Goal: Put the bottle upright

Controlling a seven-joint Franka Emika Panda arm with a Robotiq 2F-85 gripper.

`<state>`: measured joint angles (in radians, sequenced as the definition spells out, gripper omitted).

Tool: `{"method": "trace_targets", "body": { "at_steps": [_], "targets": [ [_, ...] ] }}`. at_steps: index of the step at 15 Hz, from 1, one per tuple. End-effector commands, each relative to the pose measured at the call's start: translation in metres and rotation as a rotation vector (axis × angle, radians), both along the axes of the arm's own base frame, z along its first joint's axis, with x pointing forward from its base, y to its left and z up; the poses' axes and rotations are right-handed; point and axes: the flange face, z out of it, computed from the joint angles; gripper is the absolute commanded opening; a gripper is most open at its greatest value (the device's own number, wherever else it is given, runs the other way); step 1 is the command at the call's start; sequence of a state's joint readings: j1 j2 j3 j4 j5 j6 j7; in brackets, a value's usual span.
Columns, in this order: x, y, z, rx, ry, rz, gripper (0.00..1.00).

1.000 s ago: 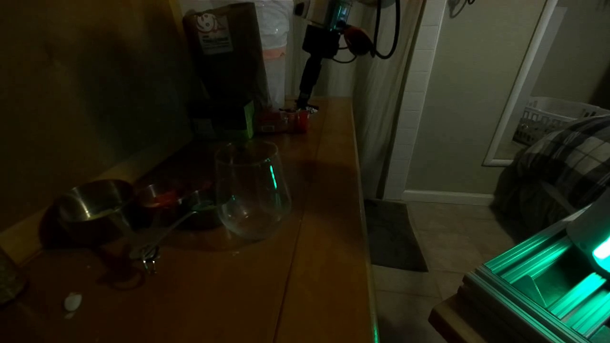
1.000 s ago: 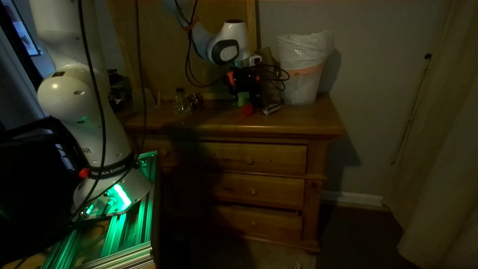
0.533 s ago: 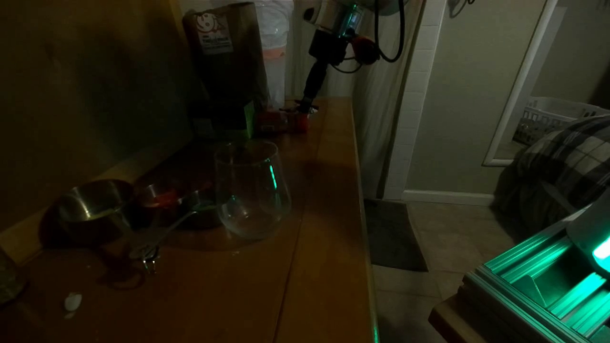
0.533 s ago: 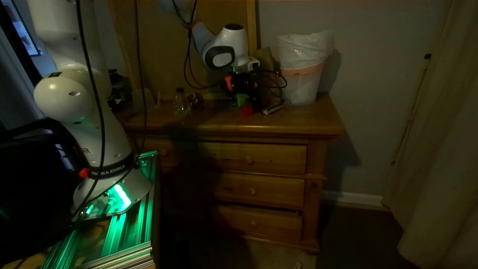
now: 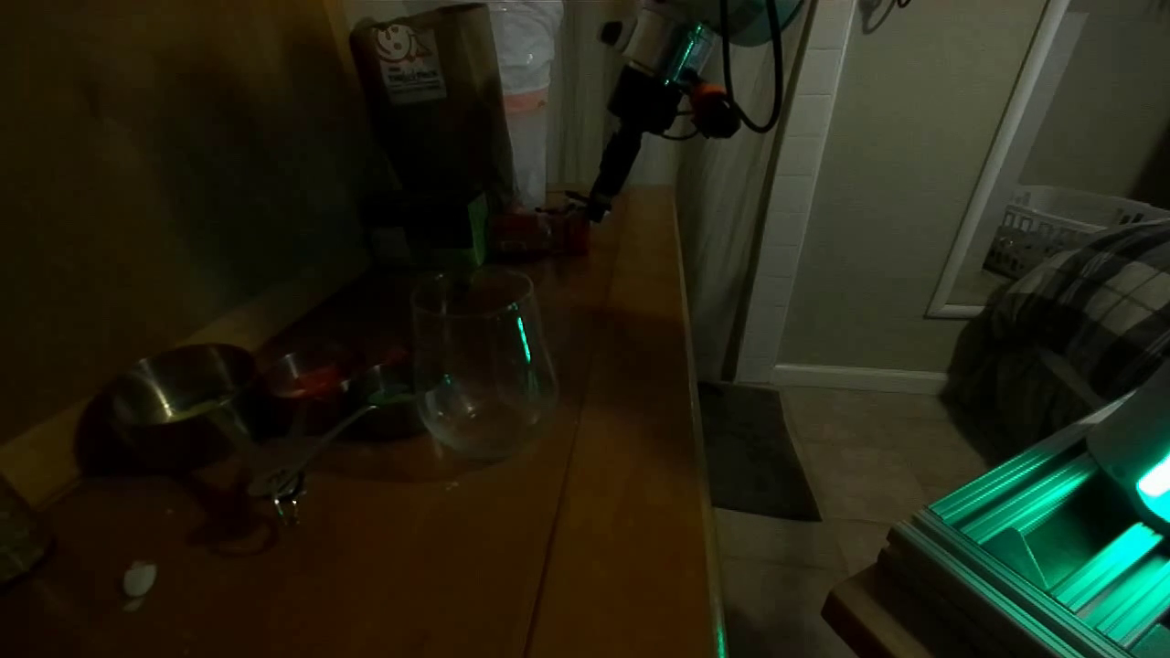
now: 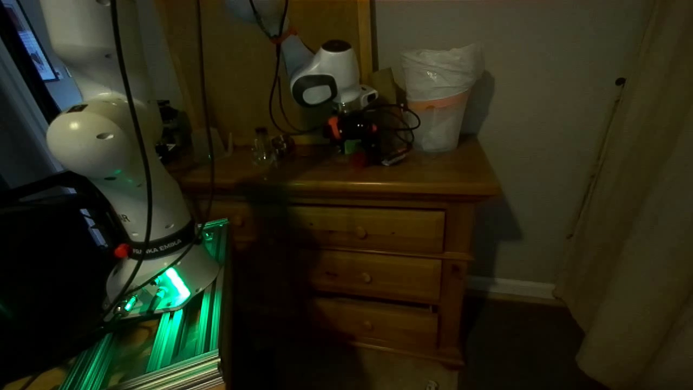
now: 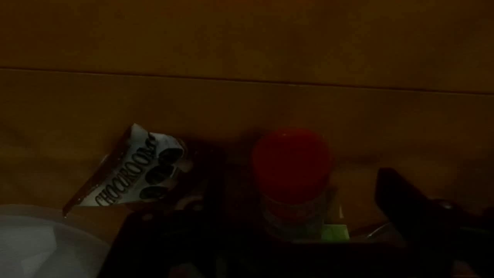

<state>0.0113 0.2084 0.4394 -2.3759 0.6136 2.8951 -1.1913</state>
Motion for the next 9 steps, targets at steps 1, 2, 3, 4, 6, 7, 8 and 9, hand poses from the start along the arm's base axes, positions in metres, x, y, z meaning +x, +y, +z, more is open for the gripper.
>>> {"method": "trace_targets", "body": {
  "at_steps": [1,2,3,4,6,7,8,9],
  "targets": [
    [-0.0045,-0.0023,-0.0039,0.023,-0.025,0.022,1.0],
    [-0.0048,-0.0033,-0.0048,0.029,-0.027,0.025,1.0],
    [-0.0048,-0.0031,-0.0052,0.04,-0.029,0.031,1.0],
    [-0.0047,-0.0036,-0.0062,0.048,-0.033,0.033,1.0],
    [-0.0038,-0.0052,-0.0088,0.059,-0.047,0.037,1.0],
    [-0.0029,-0.0068,-0.0105,0.064,-0.053,0.035,1.0],
    [-0.0022,-0.008,-0.0118,0.07,-0.057,0.034,1.0],
    [-0.0012,-0.0095,-0.0126,0.072,-0.068,0.032,1.0]
  ]
}}
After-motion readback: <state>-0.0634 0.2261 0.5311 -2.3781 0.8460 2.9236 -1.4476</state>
